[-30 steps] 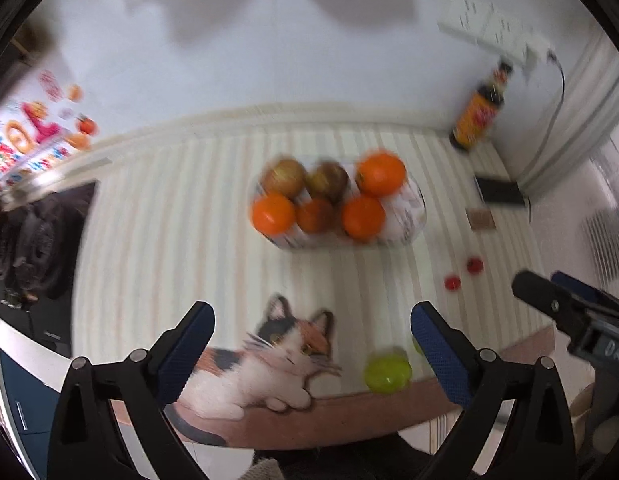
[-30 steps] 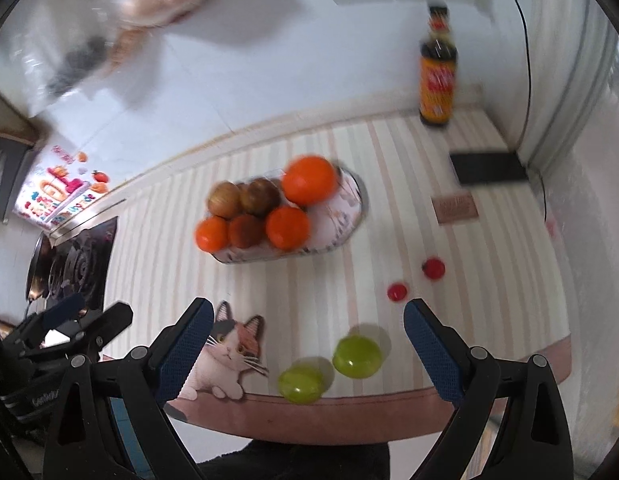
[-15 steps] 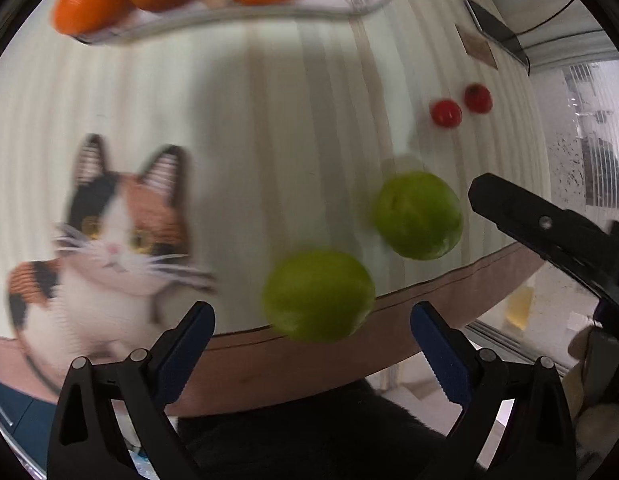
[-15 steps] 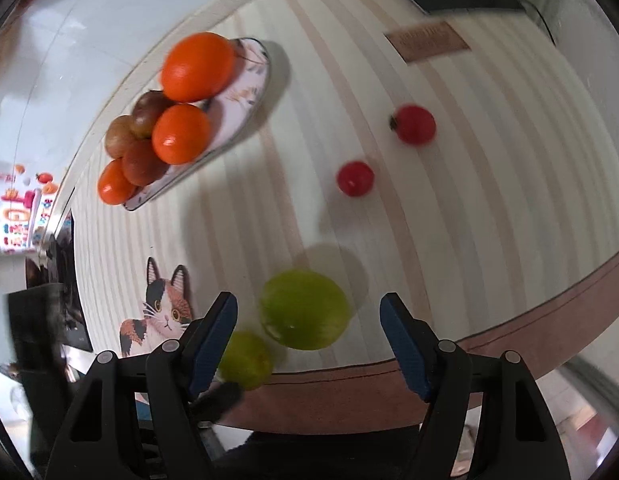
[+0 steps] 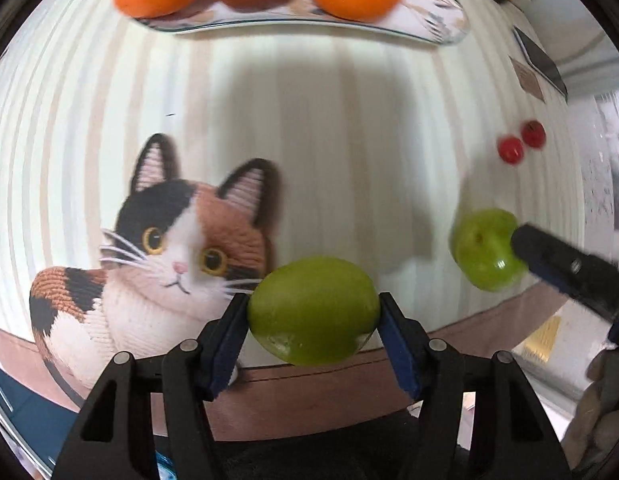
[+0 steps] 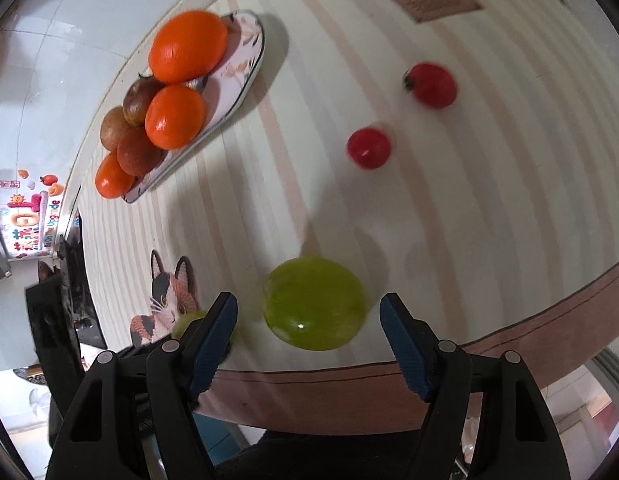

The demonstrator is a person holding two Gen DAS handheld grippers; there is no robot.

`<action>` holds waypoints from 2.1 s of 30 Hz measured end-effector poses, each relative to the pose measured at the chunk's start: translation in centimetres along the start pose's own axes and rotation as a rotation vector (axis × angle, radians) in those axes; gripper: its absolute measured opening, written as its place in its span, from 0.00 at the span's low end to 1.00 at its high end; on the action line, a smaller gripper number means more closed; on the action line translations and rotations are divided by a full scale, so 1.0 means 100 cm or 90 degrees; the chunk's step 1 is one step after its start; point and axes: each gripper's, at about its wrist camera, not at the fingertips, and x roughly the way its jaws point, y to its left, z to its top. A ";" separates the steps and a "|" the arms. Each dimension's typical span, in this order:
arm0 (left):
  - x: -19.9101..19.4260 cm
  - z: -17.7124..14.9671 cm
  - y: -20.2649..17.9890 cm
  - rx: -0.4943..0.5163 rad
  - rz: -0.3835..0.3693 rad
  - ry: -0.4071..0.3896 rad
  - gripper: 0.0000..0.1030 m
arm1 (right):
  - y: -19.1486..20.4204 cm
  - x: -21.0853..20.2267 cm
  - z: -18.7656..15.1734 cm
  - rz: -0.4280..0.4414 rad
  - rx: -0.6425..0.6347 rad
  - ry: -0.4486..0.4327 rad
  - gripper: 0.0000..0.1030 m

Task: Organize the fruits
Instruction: 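Carry both limes onto the plate and lower them among the fruits, then open both tools and withdraw them from the plate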

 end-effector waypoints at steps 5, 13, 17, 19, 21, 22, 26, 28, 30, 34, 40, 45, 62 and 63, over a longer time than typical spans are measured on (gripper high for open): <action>-0.001 -0.002 -0.004 -0.009 -0.001 -0.007 0.60 | 0.005 0.020 0.000 -0.045 -0.024 0.019 0.64; -0.005 0.000 -0.017 -0.008 -0.014 -0.015 0.60 | 0.015 0.023 0.002 -0.049 -0.068 0.004 0.63; -0.019 0.011 -0.026 0.002 -0.021 -0.032 0.60 | 0.011 0.023 0.005 -0.024 -0.056 0.003 0.63; -0.030 0.017 -0.026 0.001 -0.028 -0.042 0.60 | 0.011 0.020 0.009 -0.011 -0.050 0.000 0.63; -0.042 0.026 -0.025 -0.005 -0.043 -0.054 0.60 | 0.012 0.015 0.015 0.004 -0.044 -0.006 0.63; -0.045 0.031 -0.026 -0.006 -0.048 -0.058 0.60 | 0.010 0.011 0.019 0.010 -0.040 -0.009 0.63; -0.079 0.063 -0.025 -0.024 -0.072 -0.098 0.60 | 0.019 -0.001 0.042 0.043 -0.028 -0.028 0.63; -0.090 0.088 -0.006 -0.027 -0.072 -0.118 0.60 | 0.024 -0.008 0.058 0.054 -0.025 -0.041 0.63; -0.099 0.118 0.005 -0.027 -0.065 -0.133 0.60 | 0.033 -0.012 0.078 0.069 -0.021 -0.057 0.63; -0.103 0.161 0.014 -0.021 -0.046 -0.140 0.60 | 0.056 -0.018 0.120 0.080 -0.033 -0.091 0.63; -0.084 0.204 0.011 -0.014 -0.043 -0.087 0.60 | 0.084 0.001 0.154 0.032 -0.076 -0.088 0.63; -0.071 0.219 0.004 -0.006 -0.034 -0.072 0.60 | 0.088 0.013 0.161 0.002 -0.094 -0.088 0.64; -0.060 0.216 0.003 -0.018 -0.029 -0.048 0.70 | 0.087 0.016 0.157 0.006 -0.107 -0.089 0.90; -0.062 0.216 0.004 -0.020 -0.034 -0.049 0.76 | 0.087 0.013 0.156 0.008 -0.105 -0.092 0.90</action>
